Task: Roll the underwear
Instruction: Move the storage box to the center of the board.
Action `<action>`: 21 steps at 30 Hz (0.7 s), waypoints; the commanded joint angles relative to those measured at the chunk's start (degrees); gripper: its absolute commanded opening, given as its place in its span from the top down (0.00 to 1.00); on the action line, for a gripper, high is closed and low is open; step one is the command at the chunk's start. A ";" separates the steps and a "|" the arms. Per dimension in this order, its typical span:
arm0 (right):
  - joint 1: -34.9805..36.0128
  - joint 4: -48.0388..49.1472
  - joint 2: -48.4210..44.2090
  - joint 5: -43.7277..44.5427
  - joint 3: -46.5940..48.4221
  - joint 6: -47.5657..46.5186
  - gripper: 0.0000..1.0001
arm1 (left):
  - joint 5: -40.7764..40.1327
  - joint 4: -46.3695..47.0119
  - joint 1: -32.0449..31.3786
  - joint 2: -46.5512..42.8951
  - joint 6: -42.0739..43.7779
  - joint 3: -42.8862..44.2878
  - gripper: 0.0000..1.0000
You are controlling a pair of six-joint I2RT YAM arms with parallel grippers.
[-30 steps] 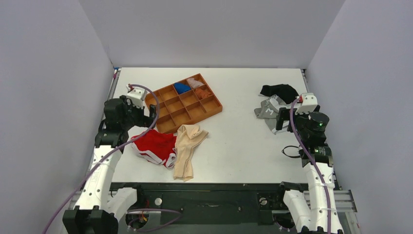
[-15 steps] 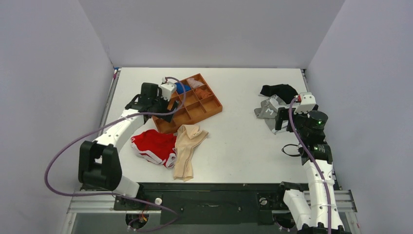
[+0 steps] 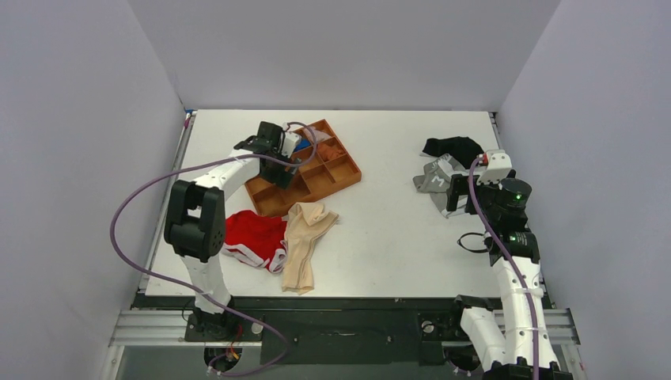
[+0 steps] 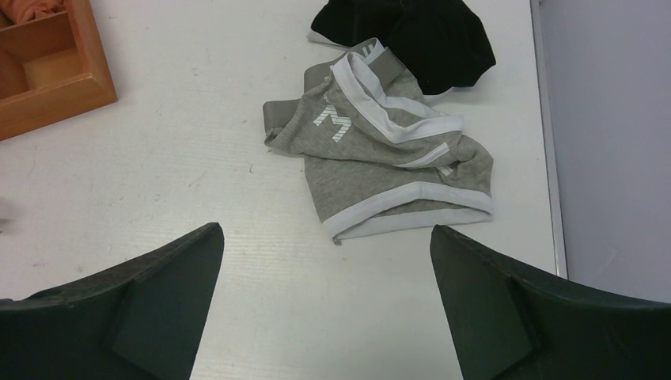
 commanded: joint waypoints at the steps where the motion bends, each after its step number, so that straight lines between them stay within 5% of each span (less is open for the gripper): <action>1: 0.06 1.57 0.46 -0.18 0.26 -0.82 0.00 | -2.16 -2.54 -0.23 0.36 -4.15 0.34 0.22; 11: 0.10 1.44 0.82 -0.68 0.36 -0.74 0.00 | -2.61 -2.40 -0.15 4.87 -6.05 0.44 0.33; 21: 0.17 1.26 1.33 -0.91 0.38 -0.86 0.00 | -5.37 -8.00 2.20 10.03 2.43 5.31 0.45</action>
